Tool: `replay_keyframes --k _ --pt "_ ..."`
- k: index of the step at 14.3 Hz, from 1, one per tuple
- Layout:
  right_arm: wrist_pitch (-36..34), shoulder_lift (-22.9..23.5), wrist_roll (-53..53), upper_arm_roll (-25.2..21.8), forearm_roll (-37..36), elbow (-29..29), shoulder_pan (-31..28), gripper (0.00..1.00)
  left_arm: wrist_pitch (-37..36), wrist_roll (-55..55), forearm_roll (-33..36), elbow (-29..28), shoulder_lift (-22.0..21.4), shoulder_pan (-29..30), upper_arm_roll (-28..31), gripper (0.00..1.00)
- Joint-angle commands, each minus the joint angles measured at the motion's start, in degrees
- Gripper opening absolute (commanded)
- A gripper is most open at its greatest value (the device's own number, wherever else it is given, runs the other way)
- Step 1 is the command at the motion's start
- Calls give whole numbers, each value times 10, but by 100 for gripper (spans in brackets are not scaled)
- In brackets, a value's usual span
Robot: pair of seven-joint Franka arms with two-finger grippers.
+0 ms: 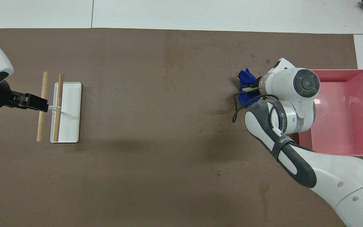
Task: Wipe water with towel using both arms
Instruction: 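Wipe the cloth across the puddle with the right gripper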
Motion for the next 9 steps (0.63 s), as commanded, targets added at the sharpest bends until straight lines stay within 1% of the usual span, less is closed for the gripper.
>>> replay_keyframes --k 1,3,6,8,9 --pt "19 58 13 3 -4 57 0 0 -1 7 12 2 -1 6 -3 100" --pt "19 75 13 3 -5 83 -1 0 -1 4 12 -13 -9 6 -3 100" --pt "15 88 13 3 -6 111 -1 0 -14 -3 5 -8 -8 9 -3 100" --pt "-32 98 11 3 -11 155 -7 0 -16 -4 4 -10 -9 10 -3 100" --pt "-54 100 8 3 -12 167 -9 0 -16 -7 4 -10 -10 10 -2 100"
